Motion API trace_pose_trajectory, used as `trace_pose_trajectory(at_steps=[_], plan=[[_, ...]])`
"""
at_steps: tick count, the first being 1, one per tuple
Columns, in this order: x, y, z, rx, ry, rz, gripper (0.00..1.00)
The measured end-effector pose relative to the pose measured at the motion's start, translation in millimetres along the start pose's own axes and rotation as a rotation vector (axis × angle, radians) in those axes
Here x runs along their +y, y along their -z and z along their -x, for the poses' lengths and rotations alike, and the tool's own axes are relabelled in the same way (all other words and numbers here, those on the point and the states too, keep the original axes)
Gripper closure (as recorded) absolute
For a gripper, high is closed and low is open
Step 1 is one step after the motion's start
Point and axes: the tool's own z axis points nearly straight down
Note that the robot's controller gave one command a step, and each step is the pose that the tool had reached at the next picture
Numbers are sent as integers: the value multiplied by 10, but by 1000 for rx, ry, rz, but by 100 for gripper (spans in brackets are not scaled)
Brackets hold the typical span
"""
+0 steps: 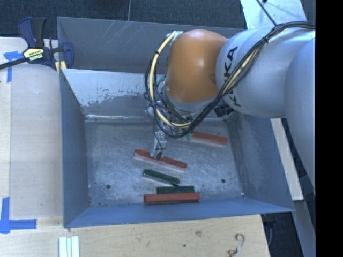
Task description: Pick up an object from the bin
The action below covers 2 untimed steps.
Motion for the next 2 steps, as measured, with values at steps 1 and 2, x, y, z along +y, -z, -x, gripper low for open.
trace_pose_trajectory(at_steps=[1, 2], plan=[[-424, -906, -239, -5, -199, 1, 0], [-425, -582, -374, -7, -308, 2, 0]])
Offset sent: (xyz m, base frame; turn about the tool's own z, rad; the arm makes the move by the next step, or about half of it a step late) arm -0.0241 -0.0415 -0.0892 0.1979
